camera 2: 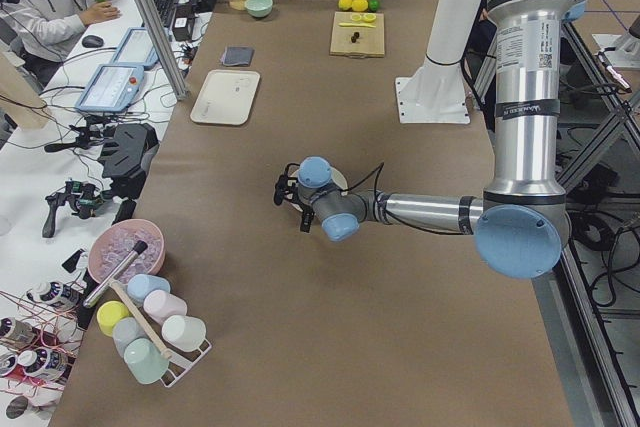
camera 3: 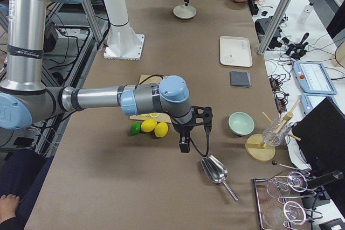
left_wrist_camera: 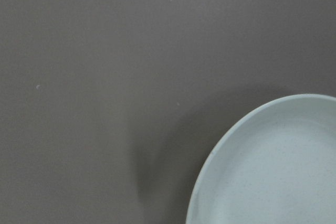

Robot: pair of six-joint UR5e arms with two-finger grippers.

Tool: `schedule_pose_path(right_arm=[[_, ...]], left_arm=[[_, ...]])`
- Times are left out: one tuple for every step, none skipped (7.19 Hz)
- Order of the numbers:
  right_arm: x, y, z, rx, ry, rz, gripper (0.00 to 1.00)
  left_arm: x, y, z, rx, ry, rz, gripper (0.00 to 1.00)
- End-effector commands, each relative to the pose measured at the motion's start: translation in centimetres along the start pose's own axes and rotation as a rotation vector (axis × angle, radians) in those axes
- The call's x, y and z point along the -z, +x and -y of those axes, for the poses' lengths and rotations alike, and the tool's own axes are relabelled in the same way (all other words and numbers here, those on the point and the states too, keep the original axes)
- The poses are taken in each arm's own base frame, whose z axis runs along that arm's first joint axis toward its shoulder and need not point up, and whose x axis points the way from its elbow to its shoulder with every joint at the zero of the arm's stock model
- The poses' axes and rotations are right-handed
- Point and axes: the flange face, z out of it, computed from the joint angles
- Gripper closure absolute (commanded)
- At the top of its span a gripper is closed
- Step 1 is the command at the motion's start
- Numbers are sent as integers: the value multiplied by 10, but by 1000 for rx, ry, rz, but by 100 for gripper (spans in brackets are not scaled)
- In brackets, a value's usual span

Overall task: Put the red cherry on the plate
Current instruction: 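Reach the left gripper to the white plate's rim and grip it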

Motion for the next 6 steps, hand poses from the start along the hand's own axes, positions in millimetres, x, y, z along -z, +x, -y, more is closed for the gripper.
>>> schedule_pose_path(right_arm=[[1,-1,1,1,2,0,0],[1,-1,0,1,1,2,0],[0,0,0,0,0,0,0],[0,1,-1,-2,0,1,0],[0,1,-1,-3,-1,1,0],[2,0,0,-2,2,7,0]], left_arm=[[-7,8,-8,2,2,-30,18],[-5,7,-11,3,6,-35,42],[-4,3,-16,6,3,-32,84],[-4,3,-16,6,2,-33,100],[-4,2,-16,9,1,-32,100],[-4,3,-16,8,-4,-35,100]])
